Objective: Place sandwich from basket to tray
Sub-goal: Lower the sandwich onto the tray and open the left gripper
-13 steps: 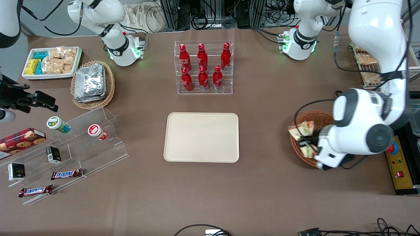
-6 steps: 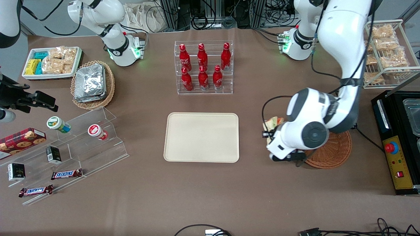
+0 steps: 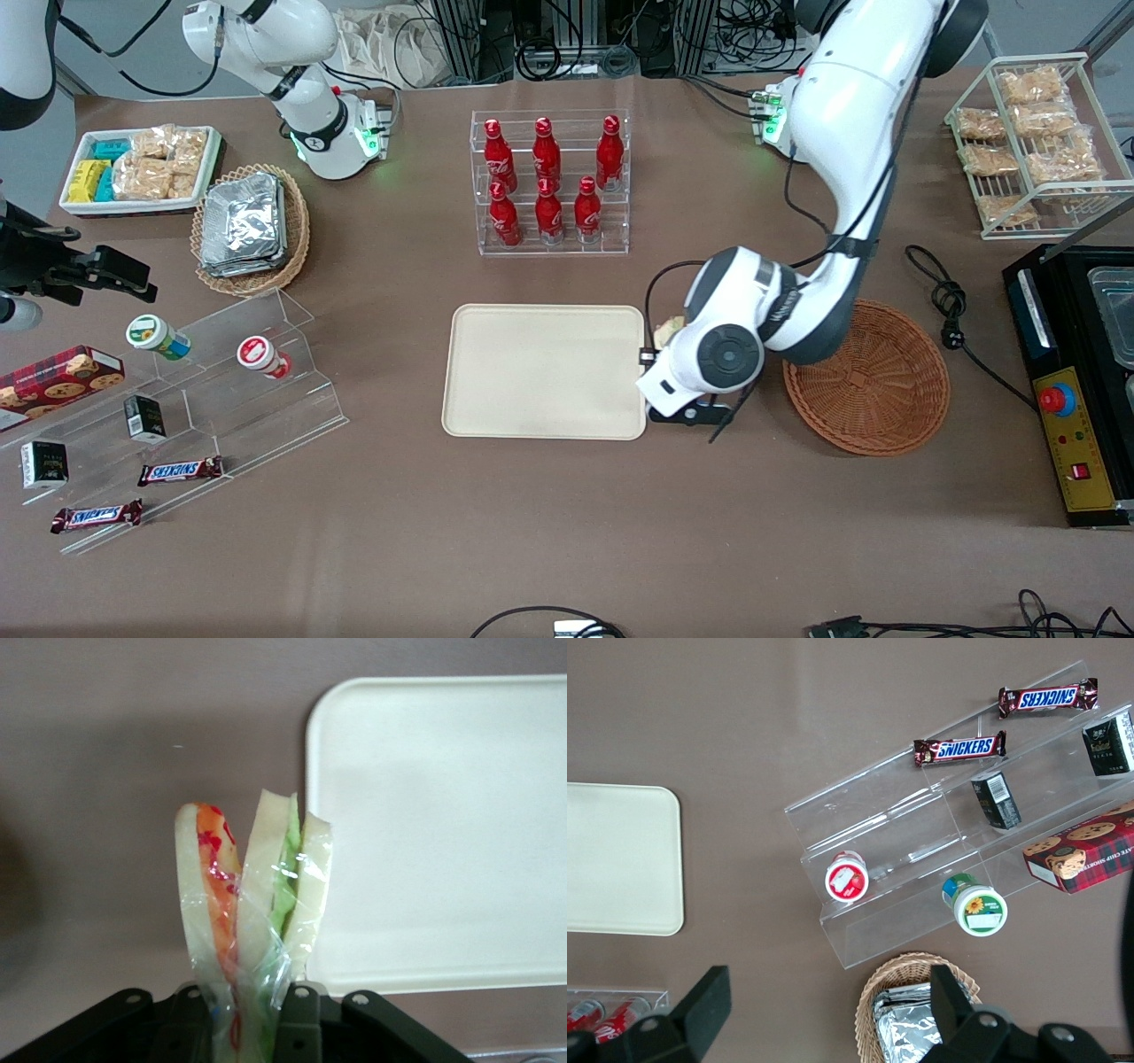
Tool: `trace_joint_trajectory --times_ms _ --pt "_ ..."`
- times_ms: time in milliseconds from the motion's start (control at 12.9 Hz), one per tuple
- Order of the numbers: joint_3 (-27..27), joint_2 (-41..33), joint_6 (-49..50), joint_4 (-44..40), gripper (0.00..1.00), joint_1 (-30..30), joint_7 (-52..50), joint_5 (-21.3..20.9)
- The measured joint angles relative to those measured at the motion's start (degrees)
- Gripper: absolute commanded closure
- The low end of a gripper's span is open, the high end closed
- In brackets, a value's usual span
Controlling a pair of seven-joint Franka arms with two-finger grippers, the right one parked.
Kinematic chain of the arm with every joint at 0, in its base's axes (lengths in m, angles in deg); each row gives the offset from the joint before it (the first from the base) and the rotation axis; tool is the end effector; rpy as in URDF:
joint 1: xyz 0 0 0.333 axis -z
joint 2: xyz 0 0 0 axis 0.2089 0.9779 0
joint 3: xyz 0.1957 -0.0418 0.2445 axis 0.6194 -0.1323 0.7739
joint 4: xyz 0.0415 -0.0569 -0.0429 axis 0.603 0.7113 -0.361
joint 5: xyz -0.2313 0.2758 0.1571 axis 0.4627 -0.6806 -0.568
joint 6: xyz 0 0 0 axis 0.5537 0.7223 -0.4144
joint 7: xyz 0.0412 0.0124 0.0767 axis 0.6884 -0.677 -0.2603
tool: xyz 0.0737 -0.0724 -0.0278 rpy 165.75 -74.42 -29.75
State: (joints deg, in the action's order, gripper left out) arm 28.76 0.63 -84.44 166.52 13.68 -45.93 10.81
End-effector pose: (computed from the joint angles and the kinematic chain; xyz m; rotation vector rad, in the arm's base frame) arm 0.5982 -0.3645 0.2798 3.0631 -0.0998 -0.4464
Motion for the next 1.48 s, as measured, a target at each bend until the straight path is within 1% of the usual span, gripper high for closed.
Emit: trace_joint_trajectory --times_ms 389,622,778,933,1011,1089,1478 --pt "0.0 3.7 -8.7 -0.4 0.93 5.1 -4.9 2.7" --pt "0.0 5.9 -9.0 -2.0 0.94 5.6 -5.1 2.8" --pt "0.0 7.1 -8.9 -2.3 0.97 5.6 -5.1 2.8" --pt "0.0 7.5 -7.3 -2.4 0.97 5.6 -5.1 2.8" --pt "0.0 7.5 -6.0 -2.5 0.74 5.6 -5.1 2.8" --pt "0.0 7.5 -5.4 -2.6 0.01 5.7 -5.1 2.8" --pt "0.0 7.4 -5.3 -3.5 0.0 5.7 -5.1 2.8"
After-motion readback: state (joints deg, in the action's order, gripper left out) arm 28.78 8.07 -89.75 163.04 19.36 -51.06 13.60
